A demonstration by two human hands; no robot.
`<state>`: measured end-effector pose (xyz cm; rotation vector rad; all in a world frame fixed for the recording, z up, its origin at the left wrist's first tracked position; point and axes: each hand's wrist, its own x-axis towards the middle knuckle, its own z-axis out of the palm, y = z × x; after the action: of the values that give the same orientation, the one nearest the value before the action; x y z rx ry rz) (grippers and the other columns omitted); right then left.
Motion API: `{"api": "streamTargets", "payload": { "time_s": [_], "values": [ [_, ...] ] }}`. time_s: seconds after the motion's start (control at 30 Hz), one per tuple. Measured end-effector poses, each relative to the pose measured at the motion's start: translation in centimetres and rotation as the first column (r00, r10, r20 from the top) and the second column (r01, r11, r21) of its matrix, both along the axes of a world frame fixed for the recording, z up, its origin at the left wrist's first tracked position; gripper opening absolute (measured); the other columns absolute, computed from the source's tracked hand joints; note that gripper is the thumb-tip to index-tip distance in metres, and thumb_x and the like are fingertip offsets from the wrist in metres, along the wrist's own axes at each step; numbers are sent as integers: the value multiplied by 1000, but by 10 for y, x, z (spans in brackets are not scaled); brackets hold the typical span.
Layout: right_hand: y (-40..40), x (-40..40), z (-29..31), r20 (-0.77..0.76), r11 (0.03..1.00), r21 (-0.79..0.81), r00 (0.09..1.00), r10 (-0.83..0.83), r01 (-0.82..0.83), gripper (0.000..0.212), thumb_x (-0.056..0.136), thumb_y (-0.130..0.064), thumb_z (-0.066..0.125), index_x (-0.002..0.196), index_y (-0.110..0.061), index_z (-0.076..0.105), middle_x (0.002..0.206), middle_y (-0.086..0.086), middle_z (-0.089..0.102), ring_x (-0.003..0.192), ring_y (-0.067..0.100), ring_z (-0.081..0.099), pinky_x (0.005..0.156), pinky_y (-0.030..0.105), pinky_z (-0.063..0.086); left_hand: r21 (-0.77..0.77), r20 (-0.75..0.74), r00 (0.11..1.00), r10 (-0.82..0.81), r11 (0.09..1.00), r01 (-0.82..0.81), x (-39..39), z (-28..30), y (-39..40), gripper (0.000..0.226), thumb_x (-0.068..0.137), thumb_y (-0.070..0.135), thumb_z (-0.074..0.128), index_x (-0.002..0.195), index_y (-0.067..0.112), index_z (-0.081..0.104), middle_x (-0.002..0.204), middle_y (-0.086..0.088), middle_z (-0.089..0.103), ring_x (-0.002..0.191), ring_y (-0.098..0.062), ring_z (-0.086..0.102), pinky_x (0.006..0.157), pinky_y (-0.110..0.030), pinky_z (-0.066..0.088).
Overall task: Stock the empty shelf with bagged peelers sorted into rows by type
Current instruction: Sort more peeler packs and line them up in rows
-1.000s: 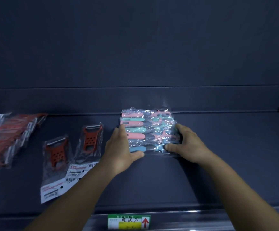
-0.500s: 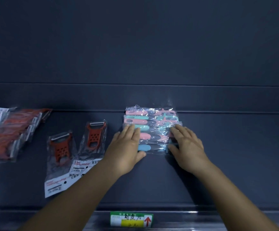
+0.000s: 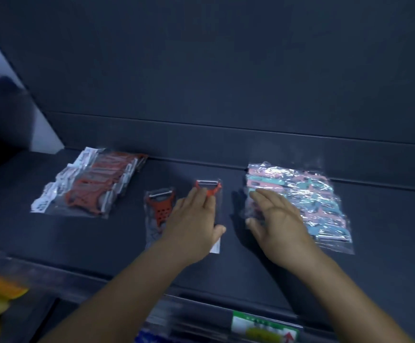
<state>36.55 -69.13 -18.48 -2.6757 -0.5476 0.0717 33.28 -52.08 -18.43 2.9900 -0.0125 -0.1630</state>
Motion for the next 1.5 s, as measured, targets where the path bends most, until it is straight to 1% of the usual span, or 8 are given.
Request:
{"api": "streamTargets", "payload": {
  "time_s": [0.3,0.47,0.6,0.77,0.93,1.07,1.3,1.5],
  "values": [
    [107,-19,-11,-125,989,-100,988,95,-108,48,94,-14,43,142,-13,39,150,1,32,130,24,33,108,24,24,-81,-32,999,41,996,-44,-20,-17,95,54,96,41,45,140,14,35,142,-3,34,137,-23,23,110,-36,31],
    [127,-42,-7,-159,995,-96,986,-42,27,24,92,-11,41,99,-18,63,108,5,56,94,23,57,79,29,46,-226,8,998,-68,972,68,-26,-12,123,22,97,27,47,114,14,52,122,1,42,121,-19,40,97,-32,41],
    [130,-34,-13,9,980,-112,986,-166,166,36,91,-11,42,119,-24,60,120,6,54,114,28,49,96,31,40,-188,8,1000,-7,982,9,-33,-11,129,46,95,34,50,134,15,35,135,-8,37,124,-26,40,99,-36,42],
    [132,-16,-9,-166,963,-241,973,-160,118,55,92,-19,41,145,-31,31,152,2,33,137,28,32,112,35,22,-93,27,999,-19,995,21,-31,-14,132,55,88,5,55,138,11,33,126,-11,53,118,-27,46,95,-36,44],
    [128,-15,-10,-186,942,-141,926,-328,306,49,78,-29,66,125,-20,54,123,10,60,111,28,57,88,31,47,-121,71,997,14,993,-6,-32,-13,133,41,89,12,59,126,13,41,122,-6,55,114,-24,47,91,-31,42],
    [126,-17,-7,-264,934,-44,897,-353,354,23,79,-23,69,101,-14,70,95,6,69,81,21,59,61,22,40,-170,111,993,38,985,-19,-37,-10,139,45,85,1,61,125,13,44,117,-5,59,110,-23,50,88,-31,46],
    [150,-30,-4,-252,951,7,921,-298,310,21,81,-17,68,99,-9,71,100,10,72,94,27,65,80,32,49,-240,170,983,71,970,-29,-60,13,211,42,86,-5,55,121,19,55,107,-2,62,96,-19,58,78,-28,46],
    [180,-41,-7,-213,931,-154,908,-360,332,7,79,-15,64,82,-12,69,81,8,65,91,30,64,66,26,40,-204,109,994,16,979,6,-63,3,271,50,89,0,55,132,24,50,129,-1,55,115,-17,49,93,-26,40]
  ]
}}
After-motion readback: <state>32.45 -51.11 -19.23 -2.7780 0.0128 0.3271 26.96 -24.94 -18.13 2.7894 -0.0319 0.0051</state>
